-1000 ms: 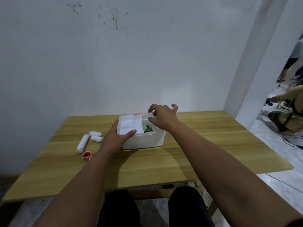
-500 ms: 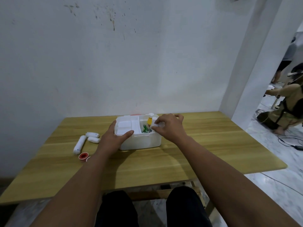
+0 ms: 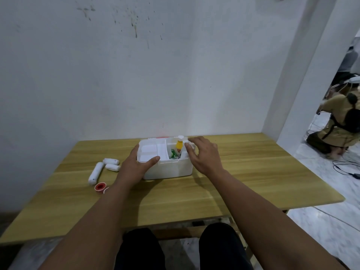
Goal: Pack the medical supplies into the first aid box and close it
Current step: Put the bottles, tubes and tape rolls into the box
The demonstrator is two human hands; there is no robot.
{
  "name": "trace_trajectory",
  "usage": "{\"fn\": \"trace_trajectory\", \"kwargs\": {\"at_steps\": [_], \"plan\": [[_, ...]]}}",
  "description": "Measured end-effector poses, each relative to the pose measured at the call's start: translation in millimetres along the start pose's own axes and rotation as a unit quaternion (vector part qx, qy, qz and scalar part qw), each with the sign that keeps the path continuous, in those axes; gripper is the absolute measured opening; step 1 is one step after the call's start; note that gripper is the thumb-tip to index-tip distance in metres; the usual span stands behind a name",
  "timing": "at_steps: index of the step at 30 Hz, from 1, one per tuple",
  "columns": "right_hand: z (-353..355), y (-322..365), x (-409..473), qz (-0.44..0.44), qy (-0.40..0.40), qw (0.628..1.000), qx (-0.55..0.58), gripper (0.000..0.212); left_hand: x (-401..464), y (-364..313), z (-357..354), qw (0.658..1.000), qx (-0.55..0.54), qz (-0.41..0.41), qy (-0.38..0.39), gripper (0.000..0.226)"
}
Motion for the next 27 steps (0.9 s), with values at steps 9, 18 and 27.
{"fn": "trace_trajectory", "kwargs": {"at_steps": [9, 18, 27], "plan": [[-10, -9, -23, 0.056, 0.022, 0.995, -0.077, 0.052, 0, 0, 1, 1.000, -0.002, 0.001, -0.003, 0.108], [2, 9, 0, -0.082, 0.090, 0.984, 0.126, 0.085, -6, -8, 2, 1.000, -0.007, -0.014, -0.002, 0.098], [0, -6, 23, -0.167, 0.268, 0.935, 0.159, 0.141, -2, -14, 11, 0.999, -0.033, -0.009, 0.016, 0.078]]}}
Point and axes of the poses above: each hand's wrist, its own x-axis towards the middle knuckle, its own z-axis out of the back of the hand, y = z × x, the point moved 1 cm from there along x, towards the middle knuckle, and after that the axes turned 2 degrees about -y, right-handed, at the moved point
